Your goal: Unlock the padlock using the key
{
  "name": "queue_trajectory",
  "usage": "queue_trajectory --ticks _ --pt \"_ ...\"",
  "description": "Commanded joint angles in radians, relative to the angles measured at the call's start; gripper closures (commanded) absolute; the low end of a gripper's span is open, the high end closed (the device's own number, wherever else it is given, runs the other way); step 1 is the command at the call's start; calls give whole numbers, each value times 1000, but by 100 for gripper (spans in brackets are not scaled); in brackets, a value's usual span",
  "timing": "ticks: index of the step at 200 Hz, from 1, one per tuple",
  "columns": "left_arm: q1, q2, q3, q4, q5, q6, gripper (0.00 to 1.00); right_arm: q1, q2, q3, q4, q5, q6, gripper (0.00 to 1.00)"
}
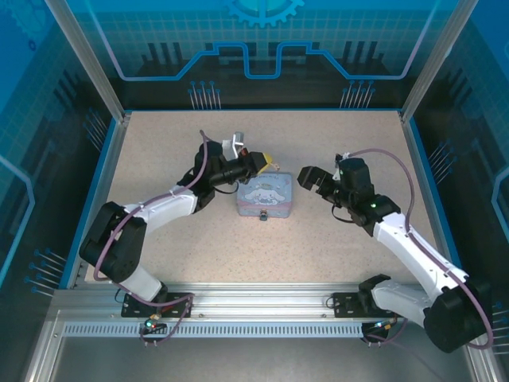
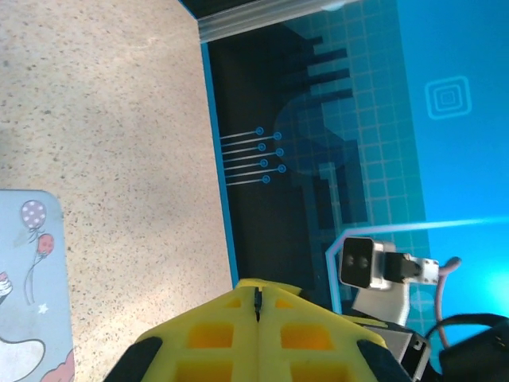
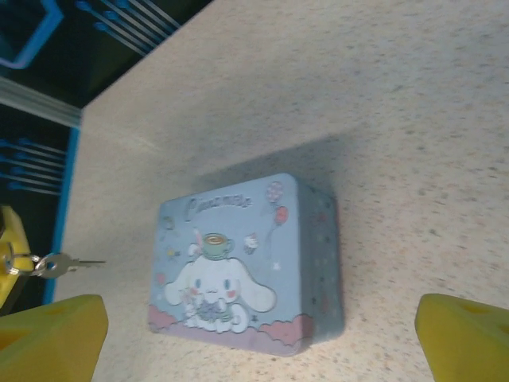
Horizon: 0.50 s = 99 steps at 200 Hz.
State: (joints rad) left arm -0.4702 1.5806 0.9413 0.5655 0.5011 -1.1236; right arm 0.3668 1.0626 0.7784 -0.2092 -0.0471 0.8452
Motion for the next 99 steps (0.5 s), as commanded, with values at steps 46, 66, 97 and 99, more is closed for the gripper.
queue_trajectory --ticks 46,66,97,99 --pt "33 -9 100 -113 175 87 100 -45 40 -4 297 -259 174 0" --pt "35 -2 106 -118 184 88 100 -36 76 11 341 -297 161 0" --pt "35 17 119 -105 206 79 100 -27 132 -73 623 -346 269 0" --pt "35 18 120 -106 206 79 100 -25 138 -76 634 -347 274 0"
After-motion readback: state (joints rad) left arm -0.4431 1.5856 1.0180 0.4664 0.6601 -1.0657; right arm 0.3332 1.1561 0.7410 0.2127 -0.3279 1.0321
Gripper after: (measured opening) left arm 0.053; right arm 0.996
